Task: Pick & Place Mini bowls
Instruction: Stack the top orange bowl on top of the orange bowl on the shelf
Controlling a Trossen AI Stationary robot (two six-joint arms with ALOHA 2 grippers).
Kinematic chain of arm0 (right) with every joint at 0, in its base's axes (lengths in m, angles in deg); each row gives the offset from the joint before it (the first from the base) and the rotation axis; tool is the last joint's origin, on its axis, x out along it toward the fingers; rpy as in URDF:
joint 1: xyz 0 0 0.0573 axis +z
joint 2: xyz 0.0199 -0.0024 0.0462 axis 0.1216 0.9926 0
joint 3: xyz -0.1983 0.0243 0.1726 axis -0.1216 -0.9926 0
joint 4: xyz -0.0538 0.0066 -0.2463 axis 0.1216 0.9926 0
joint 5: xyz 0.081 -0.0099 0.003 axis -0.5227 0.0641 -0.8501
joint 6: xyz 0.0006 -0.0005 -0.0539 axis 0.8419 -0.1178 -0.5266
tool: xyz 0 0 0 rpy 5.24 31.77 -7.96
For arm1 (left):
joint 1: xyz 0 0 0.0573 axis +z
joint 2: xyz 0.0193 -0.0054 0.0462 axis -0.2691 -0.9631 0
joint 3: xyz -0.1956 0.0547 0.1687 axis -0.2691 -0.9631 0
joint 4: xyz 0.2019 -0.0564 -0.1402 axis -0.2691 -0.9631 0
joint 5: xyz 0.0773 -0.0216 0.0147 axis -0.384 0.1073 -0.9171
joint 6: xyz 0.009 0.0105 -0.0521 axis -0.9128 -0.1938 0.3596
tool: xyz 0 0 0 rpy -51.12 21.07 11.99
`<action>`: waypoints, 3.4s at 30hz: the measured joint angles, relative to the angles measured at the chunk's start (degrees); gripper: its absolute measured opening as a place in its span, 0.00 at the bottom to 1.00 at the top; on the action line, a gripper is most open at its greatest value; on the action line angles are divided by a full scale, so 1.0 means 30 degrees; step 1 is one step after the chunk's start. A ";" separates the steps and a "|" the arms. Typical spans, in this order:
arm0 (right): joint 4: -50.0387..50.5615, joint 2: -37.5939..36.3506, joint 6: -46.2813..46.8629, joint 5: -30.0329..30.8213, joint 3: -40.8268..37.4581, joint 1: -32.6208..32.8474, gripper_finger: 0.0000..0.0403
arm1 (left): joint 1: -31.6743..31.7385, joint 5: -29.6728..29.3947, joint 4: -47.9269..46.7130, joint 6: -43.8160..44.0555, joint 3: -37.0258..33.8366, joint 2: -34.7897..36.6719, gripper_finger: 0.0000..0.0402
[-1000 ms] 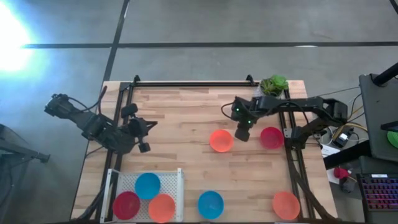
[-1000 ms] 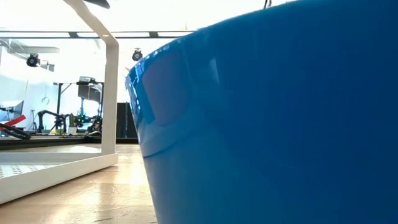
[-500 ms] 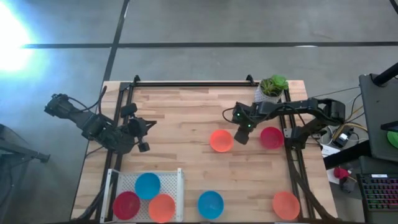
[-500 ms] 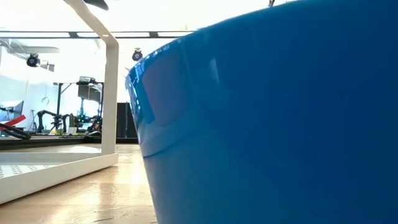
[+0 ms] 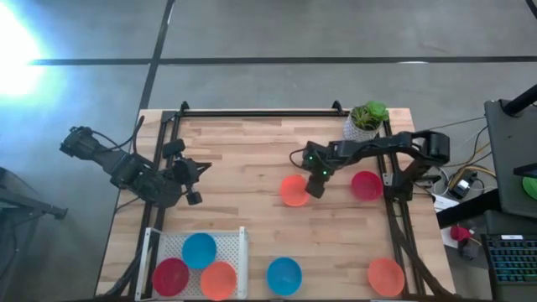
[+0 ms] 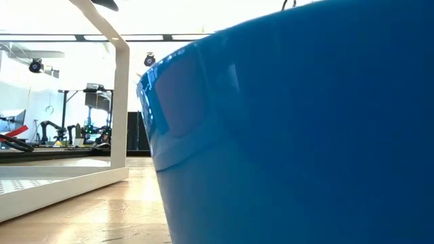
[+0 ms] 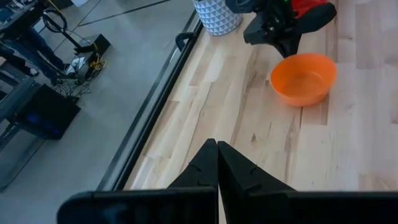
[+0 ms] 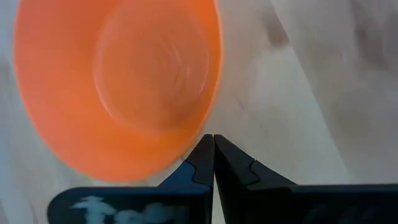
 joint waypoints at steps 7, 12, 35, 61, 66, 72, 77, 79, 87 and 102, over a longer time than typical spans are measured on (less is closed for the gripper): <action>-0.1180 0.1195 0.0889 0.0001 0.1185 0.0166 0.02 | 0.0000 0.0007 -0.0041 0.0033 -0.0007 0.0036 0.00; -0.1267 0.2704 0.0702 0.0007 0.2355 0.0343 0.02 | -0.0001 0.0029 -0.0131 0.0102 -0.0007 0.0051 0.00; 0.1395 0.0653 -0.0105 0.0015 0.2937 0.4212 0.02 | 0.0000 0.0051 -0.0459 0.0102 -0.0007 0.0066 0.00; -0.2346 0.1508 -0.0189 0.2098 0.2875 0.5433 0.02 | -0.0004 0.0044 -0.0393 0.0131 -0.0007 0.0066 0.00; -0.2375 0.1508 -0.0180 0.3505 0.2868 0.5447 0.02 | -0.0005 0.0044 -0.0396 0.0155 -0.0007 0.0066 0.00; -0.2607 0.1508 -0.0534 0.3718 0.2861 0.5433 0.02 | 0.0000 0.0044 -0.0401 0.0269 -0.0007 0.0066 0.00; -0.2875 0.1510 -0.0532 0.3767 0.2861 0.5418 0.02 | 0.0000 0.0044 -0.0402 0.0401 -0.0007 0.0066 0.00; -0.2904 0.1645 -0.0532 0.4073 0.2861 0.5433 0.02 | -0.0005 0.0044 -0.0408 0.0475 -0.0007 0.0066 0.00; -0.3916 0.2746 -0.1415 0.4080 0.2858 0.5451 0.02 | 0.0000 0.0051 -0.0452 0.0583 -0.0007 0.0066 0.00; -0.6905 0.2987 -0.1981 0.4409 0.2897 0.4617 0.02 | -0.0007 0.0051 -0.0386 0.0678 -0.0029 0.0066 0.00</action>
